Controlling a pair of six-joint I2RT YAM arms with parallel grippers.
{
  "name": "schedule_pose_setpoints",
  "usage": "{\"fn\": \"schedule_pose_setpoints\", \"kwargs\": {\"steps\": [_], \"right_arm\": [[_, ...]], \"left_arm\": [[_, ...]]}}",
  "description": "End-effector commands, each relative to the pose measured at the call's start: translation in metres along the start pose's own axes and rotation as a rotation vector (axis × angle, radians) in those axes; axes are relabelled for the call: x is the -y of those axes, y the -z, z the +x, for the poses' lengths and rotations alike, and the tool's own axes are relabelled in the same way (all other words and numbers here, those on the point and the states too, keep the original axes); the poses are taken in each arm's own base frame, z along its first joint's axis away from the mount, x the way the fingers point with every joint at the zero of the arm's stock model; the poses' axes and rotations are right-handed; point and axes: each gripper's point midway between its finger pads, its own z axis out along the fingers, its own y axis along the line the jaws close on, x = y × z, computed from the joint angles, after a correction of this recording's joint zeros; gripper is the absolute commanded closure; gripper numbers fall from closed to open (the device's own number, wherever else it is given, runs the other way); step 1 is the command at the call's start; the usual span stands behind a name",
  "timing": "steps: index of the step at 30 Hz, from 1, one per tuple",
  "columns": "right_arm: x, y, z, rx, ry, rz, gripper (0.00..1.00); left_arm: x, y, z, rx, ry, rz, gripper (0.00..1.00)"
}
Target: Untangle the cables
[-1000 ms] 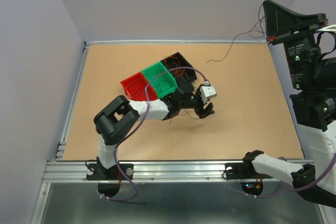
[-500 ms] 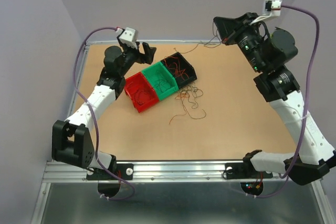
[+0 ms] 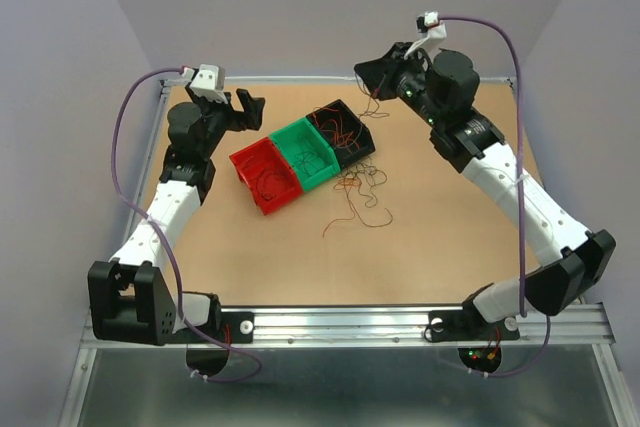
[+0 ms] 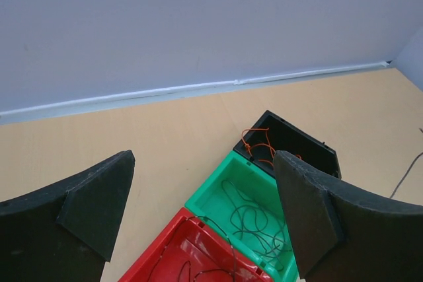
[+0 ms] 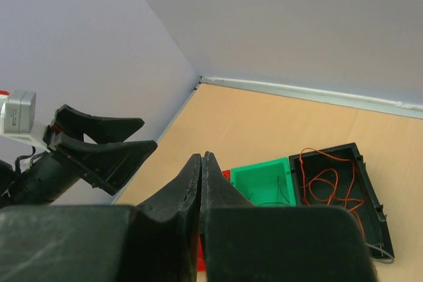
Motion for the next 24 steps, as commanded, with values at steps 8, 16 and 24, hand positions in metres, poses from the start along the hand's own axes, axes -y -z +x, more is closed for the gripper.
{"fn": "schedule_pose_setpoints", "kwargs": {"steps": [8, 16, 24], "right_arm": [[-0.032, -0.028, 0.025, 0.053, 0.092, 0.062, 0.99], [-0.034, -0.057, 0.068, 0.014, 0.162, 0.157, 1.0], [-0.03, -0.07, 0.085, 0.001, 0.174, 0.199, 0.99]], "left_arm": [[0.002, 0.014, -0.024, 0.096, -0.033, 0.004, 0.01], [0.002, 0.013, -0.019, 0.089, -0.028, 0.009, 0.01], [0.002, 0.01, -0.016, 0.083, -0.032, 0.018, 0.01]]}}
